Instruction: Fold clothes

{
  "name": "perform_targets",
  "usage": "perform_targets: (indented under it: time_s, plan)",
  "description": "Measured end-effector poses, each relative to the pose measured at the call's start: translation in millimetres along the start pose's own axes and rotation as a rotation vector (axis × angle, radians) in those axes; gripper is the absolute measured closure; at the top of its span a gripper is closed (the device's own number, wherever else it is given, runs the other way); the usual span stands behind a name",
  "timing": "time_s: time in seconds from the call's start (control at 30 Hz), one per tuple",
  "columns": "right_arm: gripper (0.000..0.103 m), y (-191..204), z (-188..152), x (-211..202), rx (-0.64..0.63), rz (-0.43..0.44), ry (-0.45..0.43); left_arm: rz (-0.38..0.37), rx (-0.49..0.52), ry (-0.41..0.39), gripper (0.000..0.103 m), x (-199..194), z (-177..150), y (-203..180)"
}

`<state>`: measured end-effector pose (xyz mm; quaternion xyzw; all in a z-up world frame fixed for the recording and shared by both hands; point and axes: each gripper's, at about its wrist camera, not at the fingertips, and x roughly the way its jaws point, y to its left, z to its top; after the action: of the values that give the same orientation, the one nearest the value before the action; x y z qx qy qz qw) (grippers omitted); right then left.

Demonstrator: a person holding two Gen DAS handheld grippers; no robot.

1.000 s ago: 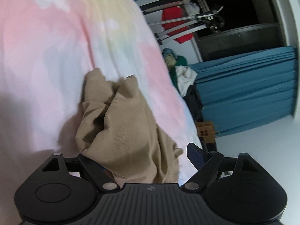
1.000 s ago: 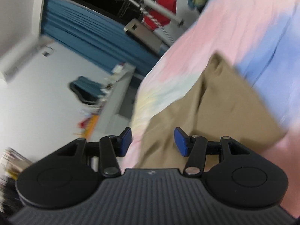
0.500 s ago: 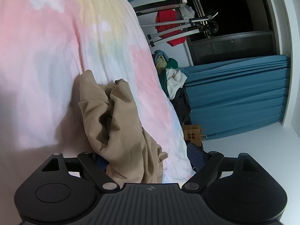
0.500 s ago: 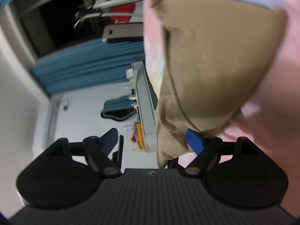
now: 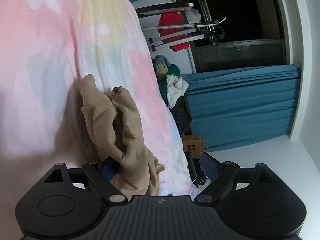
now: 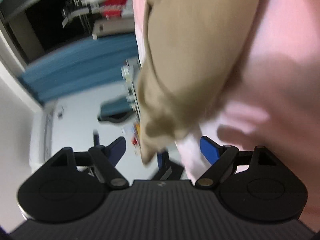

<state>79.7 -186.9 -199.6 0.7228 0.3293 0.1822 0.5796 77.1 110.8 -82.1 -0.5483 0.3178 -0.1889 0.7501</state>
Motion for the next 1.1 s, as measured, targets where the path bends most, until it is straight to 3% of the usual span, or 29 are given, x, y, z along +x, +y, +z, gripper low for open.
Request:
perform_targets:
  time_s: [0.17, 0.27, 0.57, 0.7, 0.8, 0.9, 1.0, 1.1]
  plan:
    - [0.019, -2.1, 15.2, -23.6, 0.045, 0.009, -0.175, -0.008, -0.026, -0.001, 0.017, -3.2, 0.5, 5.2]
    - [0.019, 0.4, 18.5, -34.2, 0.050, -0.004, -0.215, 0.014, -0.032, -0.002, 0.016, -2.9, -2.3, 8.6]
    - [0.019, 9.4, 11.7, -58.6, -0.084, -0.109, -0.336, 0.185, -0.116, 0.083, 0.019, 16.1, -26.8, 38.0]
    - [0.019, 25.5, 5.7, -64.8, -0.212, -0.113, -0.366, 0.171, -0.110, 0.051, 0.021, 18.3, -24.7, 39.4]
    - [0.019, 42.5, -0.5, -68.8, -0.345, -0.109, -0.402, 0.168, -0.114, 0.009, 0.028, 15.4, -19.8, 41.8]
    - [0.019, 40.8, 4.2, -72.5, -0.350, -0.119, -0.399, 0.164, -0.129, -0.015, 0.040, 13.3, -14.1, 44.9]
    - [0.021, 19.5, 20.4, -70.5, -0.229, -0.180, -0.371, 0.167, -0.125, -0.016, 0.042, 14.2, -11.4, 45.6]
    - [0.023, 14.1, 25.4, -67.3, -0.224, -0.208, -0.382, 0.182, -0.105, -0.015, 0.051, 15.2, -9.9, 44.5]
